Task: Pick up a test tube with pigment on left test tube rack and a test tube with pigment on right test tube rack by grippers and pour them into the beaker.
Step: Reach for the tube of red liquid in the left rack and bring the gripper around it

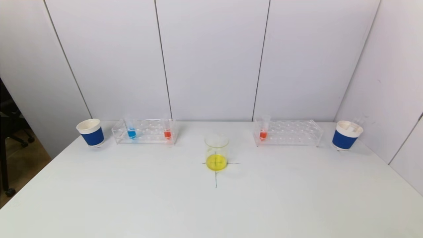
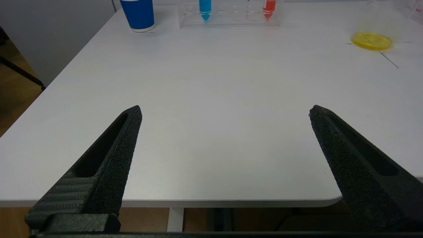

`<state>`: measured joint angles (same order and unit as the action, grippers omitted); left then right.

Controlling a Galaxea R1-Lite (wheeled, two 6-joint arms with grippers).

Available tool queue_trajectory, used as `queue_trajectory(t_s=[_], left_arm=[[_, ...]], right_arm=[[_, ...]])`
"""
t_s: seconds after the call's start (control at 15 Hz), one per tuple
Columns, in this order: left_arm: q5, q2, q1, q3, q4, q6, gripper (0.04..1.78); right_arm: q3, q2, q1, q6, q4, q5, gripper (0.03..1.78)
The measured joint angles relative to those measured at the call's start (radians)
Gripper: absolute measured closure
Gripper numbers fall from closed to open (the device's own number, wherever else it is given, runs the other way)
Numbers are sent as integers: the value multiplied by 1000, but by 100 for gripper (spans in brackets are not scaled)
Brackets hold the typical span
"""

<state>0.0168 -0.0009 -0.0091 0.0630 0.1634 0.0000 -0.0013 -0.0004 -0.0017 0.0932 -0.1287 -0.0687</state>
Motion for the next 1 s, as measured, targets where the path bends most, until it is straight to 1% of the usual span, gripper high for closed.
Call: queue_trajectory(t_s=[0.13, 0.2, 0.27, 0.47, 1.0], left_arm=[[0, 0, 0, 0, 0, 0, 5], [0, 0, 0, 0, 0, 0, 5], [0, 0, 0, 0, 0, 0, 5], [0, 0, 0, 0, 0, 0, 5], [0, 0, 0, 0, 0, 0, 5]], right_arm=[[1, -1, 0, 6, 64, 35, 4], [1, -1, 0, 1, 109, 46, 4], [-1, -1, 0, -11, 127, 53, 4], [-2, -1, 0, -33, 126, 58, 4], [1, -1, 0, -36, 125, 59, 4]])
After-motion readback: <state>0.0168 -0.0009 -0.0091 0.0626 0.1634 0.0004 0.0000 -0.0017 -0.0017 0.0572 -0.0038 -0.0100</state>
